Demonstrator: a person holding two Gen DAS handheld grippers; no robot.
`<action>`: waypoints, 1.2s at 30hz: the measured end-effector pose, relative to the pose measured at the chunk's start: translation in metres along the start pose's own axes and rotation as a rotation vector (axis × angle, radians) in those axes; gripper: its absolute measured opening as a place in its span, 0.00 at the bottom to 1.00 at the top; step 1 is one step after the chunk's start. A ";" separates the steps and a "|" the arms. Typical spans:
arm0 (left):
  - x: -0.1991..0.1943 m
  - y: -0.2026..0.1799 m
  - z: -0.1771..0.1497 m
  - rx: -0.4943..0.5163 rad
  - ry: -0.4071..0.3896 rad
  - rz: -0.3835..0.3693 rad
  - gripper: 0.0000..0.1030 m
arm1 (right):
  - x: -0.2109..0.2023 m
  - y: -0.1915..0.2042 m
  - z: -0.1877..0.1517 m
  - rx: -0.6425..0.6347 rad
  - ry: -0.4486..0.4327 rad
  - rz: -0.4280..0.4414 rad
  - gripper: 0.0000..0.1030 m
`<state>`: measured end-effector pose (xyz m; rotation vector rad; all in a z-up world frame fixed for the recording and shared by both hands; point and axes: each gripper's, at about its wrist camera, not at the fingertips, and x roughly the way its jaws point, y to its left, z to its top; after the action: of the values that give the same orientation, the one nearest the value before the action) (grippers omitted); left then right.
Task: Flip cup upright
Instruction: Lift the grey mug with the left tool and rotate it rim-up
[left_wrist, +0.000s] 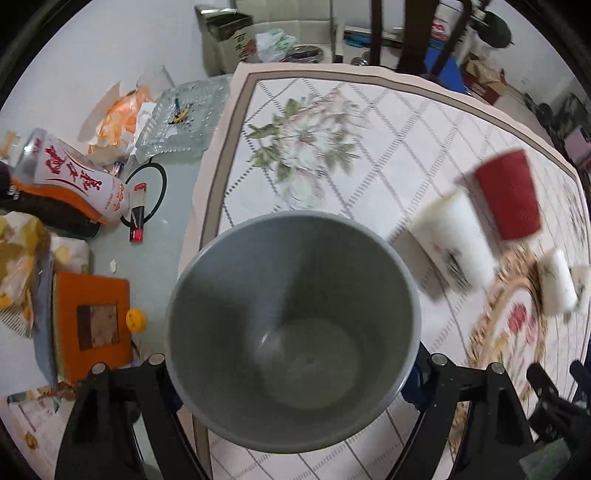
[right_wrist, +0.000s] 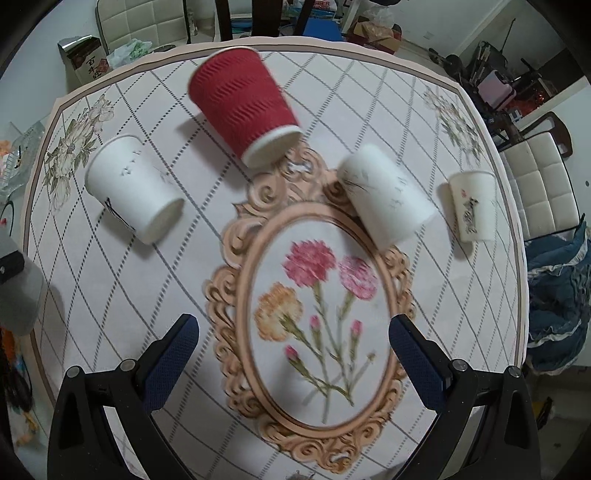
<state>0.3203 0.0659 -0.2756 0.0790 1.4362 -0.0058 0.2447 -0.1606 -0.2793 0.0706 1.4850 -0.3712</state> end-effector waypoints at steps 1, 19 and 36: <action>-0.002 -0.005 -0.003 0.008 -0.005 0.000 0.81 | -0.002 -0.006 -0.003 0.004 0.000 0.001 1.00; 0.010 -0.168 -0.168 0.166 0.324 -0.170 0.81 | 0.041 -0.158 -0.069 0.069 0.094 0.018 1.00; 0.065 -0.226 -0.133 0.193 0.336 -0.093 0.82 | 0.070 -0.223 -0.069 0.144 0.123 -0.017 1.00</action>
<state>0.1859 -0.1485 -0.3693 0.1777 1.7721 -0.2168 0.1175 -0.3656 -0.3148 0.1985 1.5795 -0.4947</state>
